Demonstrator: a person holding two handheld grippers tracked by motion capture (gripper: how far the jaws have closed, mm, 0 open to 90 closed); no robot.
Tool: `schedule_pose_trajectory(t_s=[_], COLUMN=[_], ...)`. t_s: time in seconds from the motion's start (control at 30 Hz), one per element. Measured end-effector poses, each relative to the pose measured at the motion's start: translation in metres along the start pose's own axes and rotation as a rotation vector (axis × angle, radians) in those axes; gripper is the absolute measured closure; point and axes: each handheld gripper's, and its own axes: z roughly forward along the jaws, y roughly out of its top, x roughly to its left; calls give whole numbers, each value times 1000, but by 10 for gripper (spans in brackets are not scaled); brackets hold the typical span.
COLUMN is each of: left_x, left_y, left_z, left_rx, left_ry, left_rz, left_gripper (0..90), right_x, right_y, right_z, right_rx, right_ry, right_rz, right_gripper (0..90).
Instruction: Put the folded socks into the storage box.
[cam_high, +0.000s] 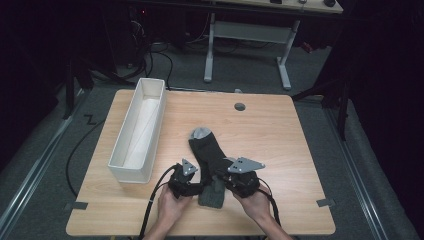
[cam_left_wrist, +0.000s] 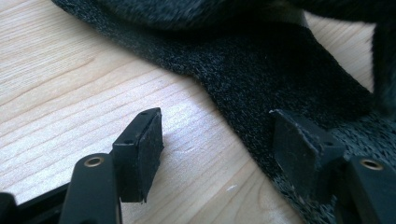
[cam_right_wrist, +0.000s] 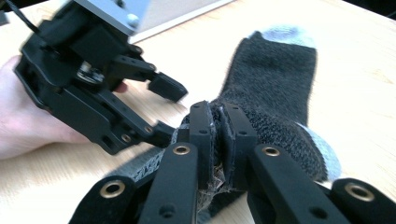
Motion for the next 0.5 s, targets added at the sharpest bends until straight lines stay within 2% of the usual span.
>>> schedule_pose_trajectory(t_s=[0.07,0.1,0.27,0.33,0.37,0.4,0.43,0.5], left_x=[0,0,1,2,2,2,2,2], left_y=[0,0,1,1,2,2,3,5], left_z=[0,-1,-1,-1,-1,-2,-3,-5], left_rx=[-3,-3,-2,-3,-2,-1,-3,-10], left_ry=[0,2,1,3,4,4,4,4], left_rz=[-1,-4,-14,-17,-19,-22,-26,-28], left_gripper=[342,342,342,340,337,337,336,336], right_x=[4,6,9,8,6,6,5,5], right_y=[2,2,-6,-11,-13,-13,-13,-13], right_z=[6,13,29,35,36,36,34,32], right_rx=[6,27,66,83,77,77,60,51], right_ry=[13,28,67,82,97,97,108,110], right_rz=[-10,-10,-4,12,25,25,28,31], right_gripper=[835,833,800,736,676,676,612,603])
